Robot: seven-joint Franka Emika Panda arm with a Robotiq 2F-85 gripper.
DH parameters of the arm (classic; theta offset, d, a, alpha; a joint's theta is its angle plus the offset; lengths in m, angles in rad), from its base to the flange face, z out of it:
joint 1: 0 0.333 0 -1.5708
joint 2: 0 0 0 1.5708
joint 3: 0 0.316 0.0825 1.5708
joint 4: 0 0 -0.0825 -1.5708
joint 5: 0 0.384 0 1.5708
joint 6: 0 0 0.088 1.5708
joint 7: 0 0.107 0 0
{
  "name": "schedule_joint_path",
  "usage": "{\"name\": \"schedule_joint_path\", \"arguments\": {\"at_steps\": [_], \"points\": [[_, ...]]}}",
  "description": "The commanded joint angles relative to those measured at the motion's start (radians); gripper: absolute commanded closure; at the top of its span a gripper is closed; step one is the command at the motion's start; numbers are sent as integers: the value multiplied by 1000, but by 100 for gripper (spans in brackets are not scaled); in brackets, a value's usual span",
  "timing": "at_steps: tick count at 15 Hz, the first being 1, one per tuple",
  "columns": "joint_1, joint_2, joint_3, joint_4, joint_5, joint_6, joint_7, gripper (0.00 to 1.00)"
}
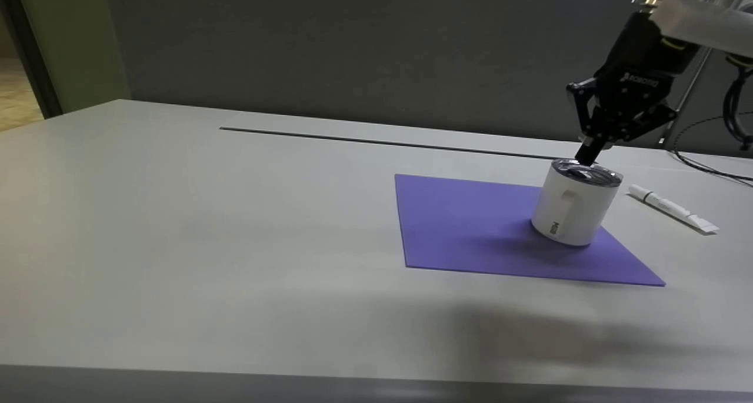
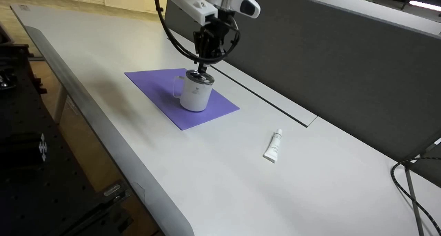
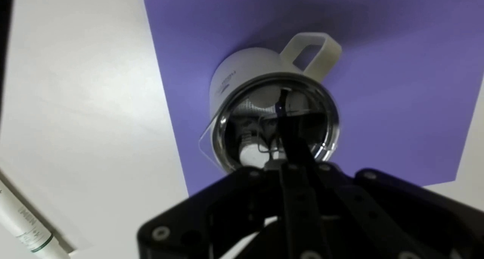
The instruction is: Open the coffee mug.
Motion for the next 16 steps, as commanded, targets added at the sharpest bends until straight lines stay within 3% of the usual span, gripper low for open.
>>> {"name": "schedule_joint_path", "arguments": {"at_steps": [1, 10, 16], "points": [[-39, 19, 41, 22, 70, 6, -6, 100], [-71, 45, 79, 27, 142, 1, -26, 100], [-63, 59, 70, 27, 105, -2, -2, 100]]}}
